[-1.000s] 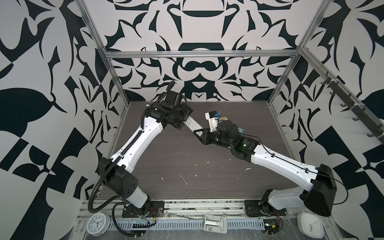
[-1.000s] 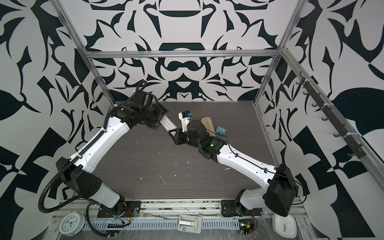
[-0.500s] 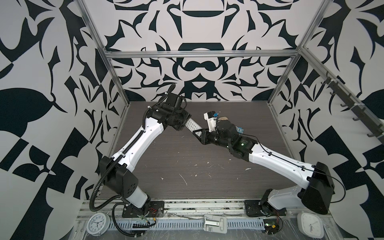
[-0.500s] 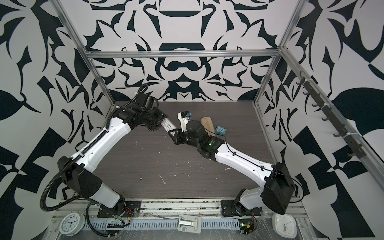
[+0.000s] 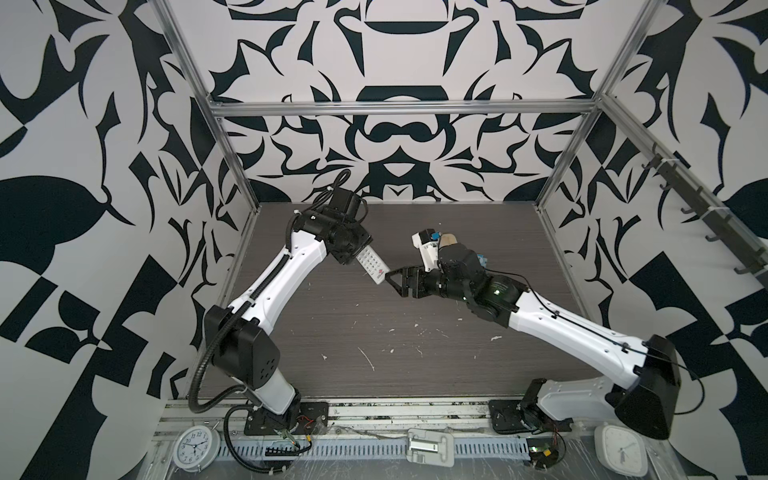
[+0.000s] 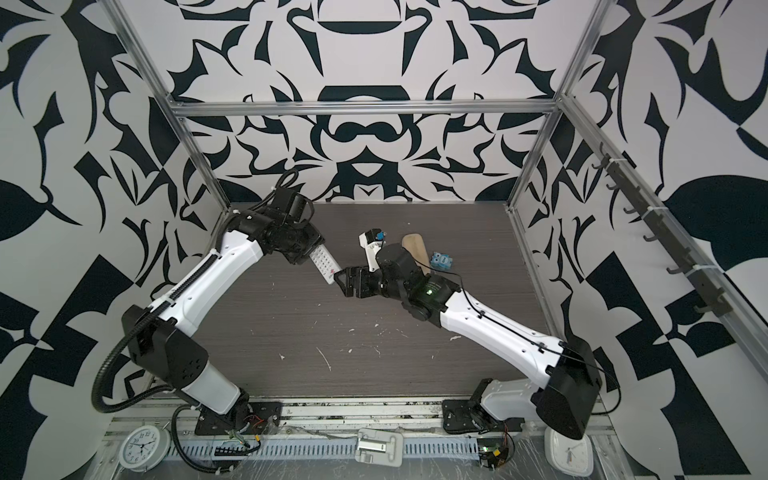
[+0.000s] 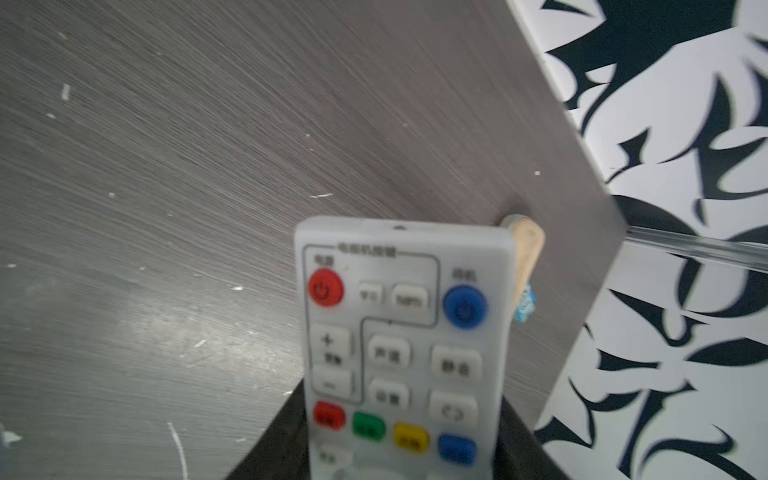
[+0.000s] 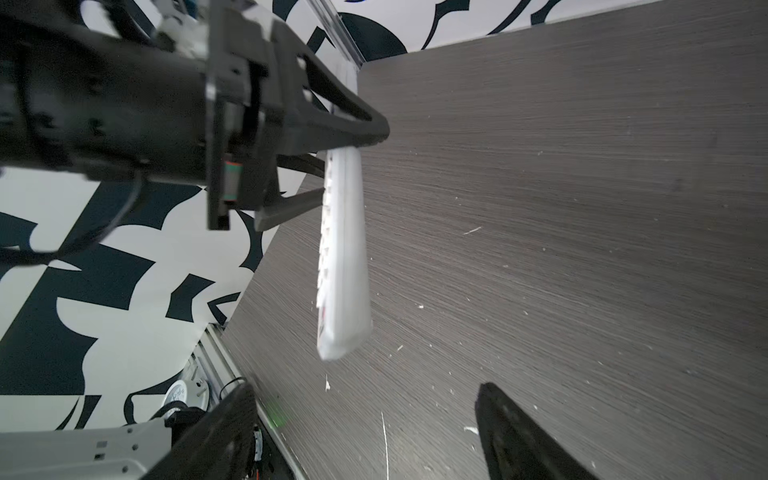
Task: Load the batteries into the remote control
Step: 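Lower the remote onto the table with the left gripper while the right gripper withdraws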
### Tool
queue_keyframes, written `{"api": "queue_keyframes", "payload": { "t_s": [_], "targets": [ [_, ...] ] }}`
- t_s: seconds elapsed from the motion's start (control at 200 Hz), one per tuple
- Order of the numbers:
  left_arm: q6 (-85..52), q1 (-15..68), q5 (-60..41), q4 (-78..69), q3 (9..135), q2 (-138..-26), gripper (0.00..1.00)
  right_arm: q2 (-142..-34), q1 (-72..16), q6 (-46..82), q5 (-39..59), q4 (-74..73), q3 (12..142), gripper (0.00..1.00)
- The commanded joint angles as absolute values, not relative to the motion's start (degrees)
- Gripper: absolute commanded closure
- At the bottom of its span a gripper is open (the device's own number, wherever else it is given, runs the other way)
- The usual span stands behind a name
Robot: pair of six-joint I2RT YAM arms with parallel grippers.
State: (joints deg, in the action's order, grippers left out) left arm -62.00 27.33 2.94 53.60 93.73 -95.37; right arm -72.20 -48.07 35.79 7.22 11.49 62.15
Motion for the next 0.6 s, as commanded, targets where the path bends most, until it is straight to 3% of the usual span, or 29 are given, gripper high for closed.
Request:
{"api": "queue_keyframes", "payload": {
  "t_s": [0.0,0.165,0.355,0.595],
  "targets": [
    [-54.4,28.6,4.5,62.1,96.2,-100.7,0.83,-67.6,-47.6,32.3,4.8,16.5,62.7,0.11],
    [-49.5,33.9,8.1,67.2,100.2,-108.8,0.82,-64.6,-43.5,29.9,5.4,22.8,63.6,0.01],
    [-47.7,38.8,9.3,68.0,104.8,-115.9,0.82,-62.3,-36.4,30.8,7.3,24.9,59.6,0.01],
    [-47.6,41.8,9.4,65.5,105.2,-121.5,0.82,-59.4,-35.2,30.6,2.4,28.1,57.7,0.01]
  ]
}}
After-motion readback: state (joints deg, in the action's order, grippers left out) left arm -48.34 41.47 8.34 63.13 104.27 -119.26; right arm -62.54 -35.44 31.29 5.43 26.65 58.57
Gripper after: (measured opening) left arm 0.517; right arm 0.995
